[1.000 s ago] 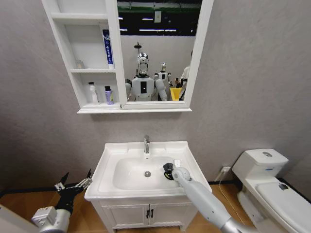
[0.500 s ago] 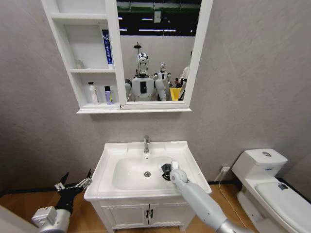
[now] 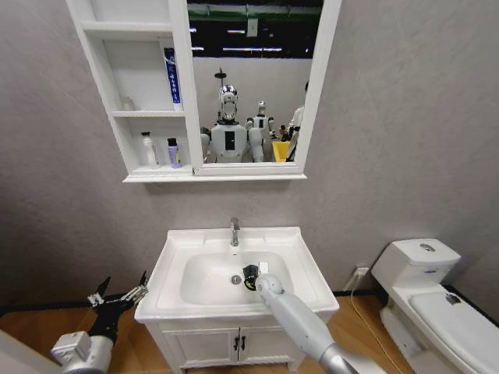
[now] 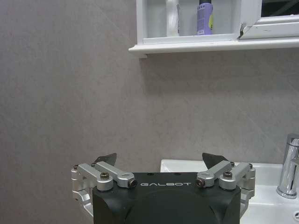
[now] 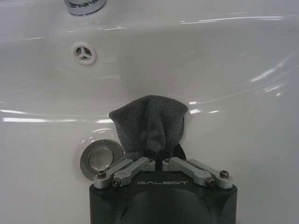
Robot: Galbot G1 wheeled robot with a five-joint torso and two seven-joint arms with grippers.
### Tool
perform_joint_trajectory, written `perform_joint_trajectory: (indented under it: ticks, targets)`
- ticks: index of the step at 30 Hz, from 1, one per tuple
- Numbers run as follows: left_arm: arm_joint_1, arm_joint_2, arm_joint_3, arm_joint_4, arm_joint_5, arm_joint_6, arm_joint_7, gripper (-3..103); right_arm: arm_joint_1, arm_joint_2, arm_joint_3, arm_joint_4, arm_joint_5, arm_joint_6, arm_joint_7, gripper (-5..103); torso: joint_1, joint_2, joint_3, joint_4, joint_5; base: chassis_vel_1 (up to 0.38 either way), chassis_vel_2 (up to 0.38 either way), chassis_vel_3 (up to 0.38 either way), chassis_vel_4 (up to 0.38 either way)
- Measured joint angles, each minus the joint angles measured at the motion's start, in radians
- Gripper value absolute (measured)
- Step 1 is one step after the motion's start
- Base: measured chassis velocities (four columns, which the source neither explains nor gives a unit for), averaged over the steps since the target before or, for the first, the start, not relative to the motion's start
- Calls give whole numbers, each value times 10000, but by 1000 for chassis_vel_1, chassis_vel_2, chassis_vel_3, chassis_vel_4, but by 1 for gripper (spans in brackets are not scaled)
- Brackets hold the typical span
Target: Move facial cleanser and shampoo from washbasin to cabinet, then wipe washbasin with towel.
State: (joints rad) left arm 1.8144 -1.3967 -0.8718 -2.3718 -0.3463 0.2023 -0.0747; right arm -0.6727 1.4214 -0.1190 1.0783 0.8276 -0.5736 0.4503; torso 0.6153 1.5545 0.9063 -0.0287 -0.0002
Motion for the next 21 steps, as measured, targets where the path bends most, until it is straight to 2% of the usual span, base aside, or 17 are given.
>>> perform_joint_trajectory:
  ticks: [3,5,11,15,21]
  targets:
    - [0,0,0,0,0,0,0,100,-86,-9,111,-11,-57,19,-19,2,-1,0,0,5,6,0,0,0,0]
    - [0,0,0,0,0,0,0,100,-307,-258,219,330,6,14,92,2,0,-1,1,10,9,0,0,0,0]
    - [0,0,-1,0,0,0,-1,100,-845,-959,418,1379,217,-102,500,2,1,-1,3,2,4,0,0,0,0]
    - [0,0,0,0,0,0,0,100,-998,-1139,659,1684,162,-93,648,2,1,-2,4,1,6,0,0,0,0]
    - [0,0,0,0,0,0,-1,100,-1067,-1463,1069,2146,-632,376,612,2,3,-4,6,-8,1,0,0,0,0]
